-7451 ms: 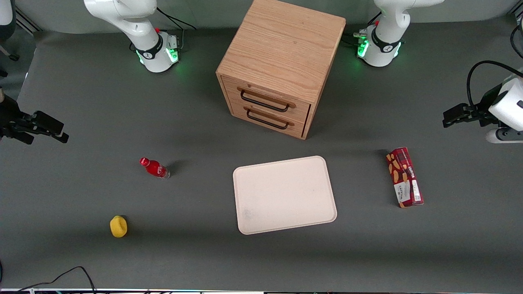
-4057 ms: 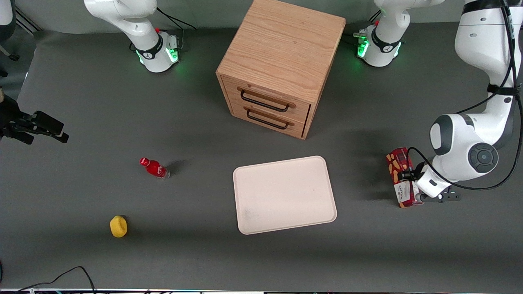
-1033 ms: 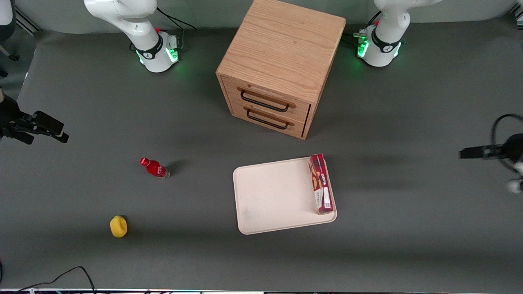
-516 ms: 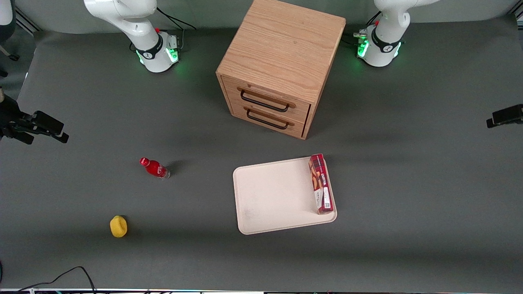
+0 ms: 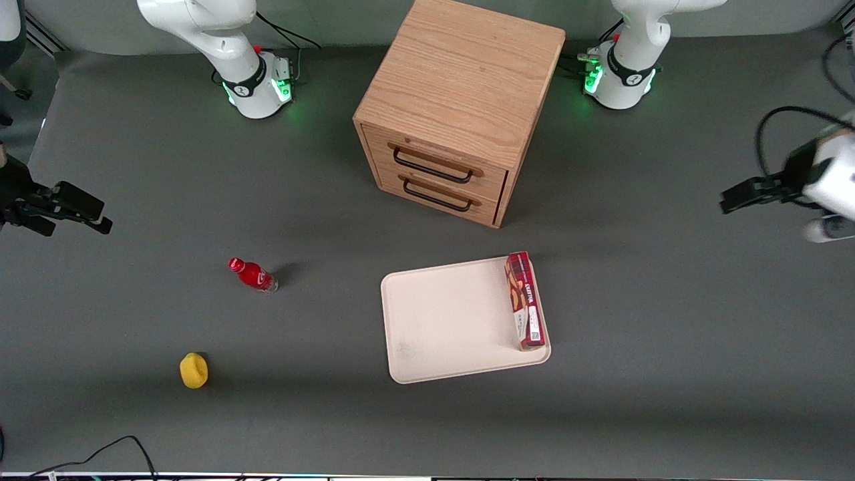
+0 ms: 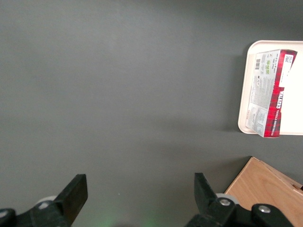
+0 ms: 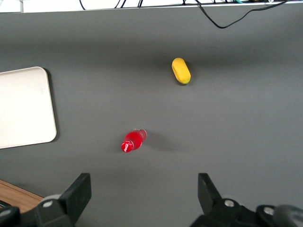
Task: Place red cookie box on tray
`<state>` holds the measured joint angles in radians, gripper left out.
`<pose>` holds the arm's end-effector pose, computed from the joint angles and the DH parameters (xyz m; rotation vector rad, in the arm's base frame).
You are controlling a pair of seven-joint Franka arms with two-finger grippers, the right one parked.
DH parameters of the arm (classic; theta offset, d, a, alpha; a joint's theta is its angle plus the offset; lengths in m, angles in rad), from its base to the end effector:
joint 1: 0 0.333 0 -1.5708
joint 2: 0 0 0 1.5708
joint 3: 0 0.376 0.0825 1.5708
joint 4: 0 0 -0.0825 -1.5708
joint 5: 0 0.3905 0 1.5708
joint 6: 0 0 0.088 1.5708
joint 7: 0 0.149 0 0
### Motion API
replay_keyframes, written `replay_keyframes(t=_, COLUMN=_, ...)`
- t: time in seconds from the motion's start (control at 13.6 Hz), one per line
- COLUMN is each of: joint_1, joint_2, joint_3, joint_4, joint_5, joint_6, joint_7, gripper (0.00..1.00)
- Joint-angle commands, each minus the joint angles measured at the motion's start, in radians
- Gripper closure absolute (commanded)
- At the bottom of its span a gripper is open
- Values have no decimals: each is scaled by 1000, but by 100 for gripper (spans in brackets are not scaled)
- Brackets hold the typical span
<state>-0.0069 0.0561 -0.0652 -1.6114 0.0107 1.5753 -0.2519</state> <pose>0.5727 -0.0388 0.5918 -3.1042 -0.2789 0.1399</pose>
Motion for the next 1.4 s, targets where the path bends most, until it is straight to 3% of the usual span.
replay_keyframes(t=0.0, joint_1=-2, joint_2=-32, joint_3=13, joint_4=-21, joint_5=17, joint_6=11, joint_7=-10, gripper=0)
replay_keyframes(t=0.22, joint_1=13, joint_2=-32, joint_3=22, joint_4=13, joint_5=15, joint_6=-29, joint_7=152, gripper=0)
replay_keyframes(t=1.33, joint_1=48, joint_2=2, joint_3=21, joint_4=70, joint_5=11, joint_6=-69, joint_7=172, gripper=0)
